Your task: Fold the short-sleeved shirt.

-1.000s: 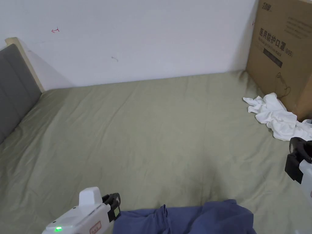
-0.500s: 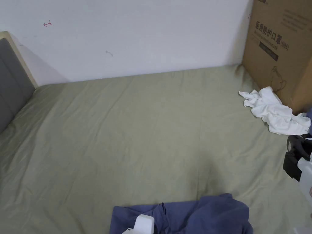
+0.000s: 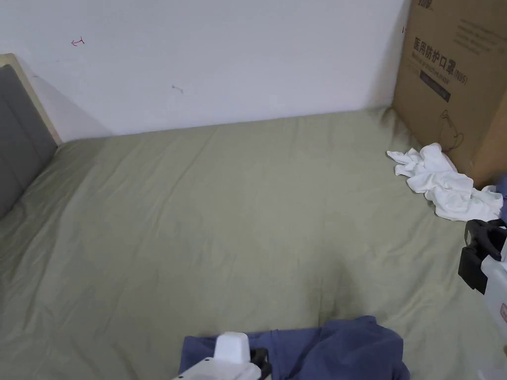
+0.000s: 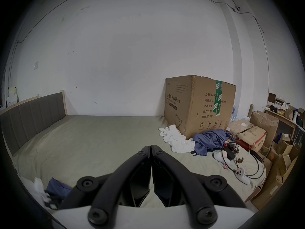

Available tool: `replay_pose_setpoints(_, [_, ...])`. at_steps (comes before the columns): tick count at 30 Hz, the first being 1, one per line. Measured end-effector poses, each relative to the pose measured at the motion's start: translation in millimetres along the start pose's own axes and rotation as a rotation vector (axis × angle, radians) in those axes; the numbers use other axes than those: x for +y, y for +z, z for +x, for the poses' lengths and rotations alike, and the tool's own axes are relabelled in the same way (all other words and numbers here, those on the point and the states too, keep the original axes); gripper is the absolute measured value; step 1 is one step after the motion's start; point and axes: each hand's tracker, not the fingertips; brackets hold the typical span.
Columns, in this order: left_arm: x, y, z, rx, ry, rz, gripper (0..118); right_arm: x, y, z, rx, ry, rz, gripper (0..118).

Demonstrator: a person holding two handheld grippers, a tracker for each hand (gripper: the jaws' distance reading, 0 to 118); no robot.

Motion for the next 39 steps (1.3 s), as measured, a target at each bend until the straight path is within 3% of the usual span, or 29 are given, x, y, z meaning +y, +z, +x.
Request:
replay_pose_setpoints(8, [44.6,53.0,-105.7,-0.090,0.251,0.027,0,4.0,-3.9,-13.9,0.026,0.004,0.007,1])
replay_pose_setpoints(12, [36.4,45.9,-150.8,-0.129,0.335,-0.058,19,1.6,-7.4,-20.1,0.035,0.011,-0.003,1])
replay_pose_setpoints(13, [32.6,42.9,-159.3,-0.126,0.362,-0.070,19,1.0,-7.5,-21.1,0.037,0.012,-0.005,1])
replay_pose_setpoints(15, [27.7,37.0,-169.8,-0.121,0.368,-0.096,72,-0.9,-7.7,-22.0,0.040,0.011,-0.012,1])
replay_pose_setpoints(16, [23.6,36.0,-169.2,-0.115,0.361,-0.096,91,-1.6,-7.8,-22.7,0.040,0.011,-0.015,1])
replay_pose_setpoints(17, [21.3,33.9,-171.9,-0.116,0.344,-0.100,106,-2.3,-8.2,-23.3,0.039,0.014,-0.020,1])
replay_pose_setpoints(18, [20.2,30.7,-175.3,-0.122,0.334,-0.111,108,-3.4,-8.7,-23.6,0.038,0.015,-0.023,1])
replay_pose_setpoints(22, [8.8,9.1,-193.9,-0.163,0.396,-0.206,107,-4.8,-11.5,-25.2,0.033,0.023,-0.037,1])
replay_pose_setpoints(23, [7.2,6.2,-197.0,-0.156,0.414,-0.204,102,-4.7,-11.6,-25.4,0.033,0.021,-0.039,1])
replay_pose_setpoints(26, [-0.2,-0.4,-196.6,-0.150,0.424,-0.198,71,-5.1,-12.6,-26.1,0.030,0.019,-0.042,1])
replay_pose_setpoints(30, [-7.9,-11.6,-182.4,-0.160,0.358,-0.256,42,-6.1,-14.1,-26.5,0.034,0.015,-0.051,1])
replay_pose_setpoints(32, [-10.0,-13.7,-180.6,-0.160,0.362,-0.256,22,-6.2,-14.0,-26.8,0.034,0.015,-0.052,1])
replay_pose_setpoints(34, [-9.9,-12.7,-178.0,-0.156,0.425,-0.248,15,-6.3,-13.7,-26.5,0.036,0.015,-0.053,1])
replay_pose_setpoints(37, [-7.3,-1.0,-166.8,-0.137,0.336,-0.218,12,-5.1,-12.7,-26.0,0.035,0.016,-0.051,1])
replay_pose_setpoints(39, [-2.9,10.5,-169.9,-0.199,0.332,-0.203,11,-5.7,-14.2,-24.4,0.035,0.017,-0.047,1])
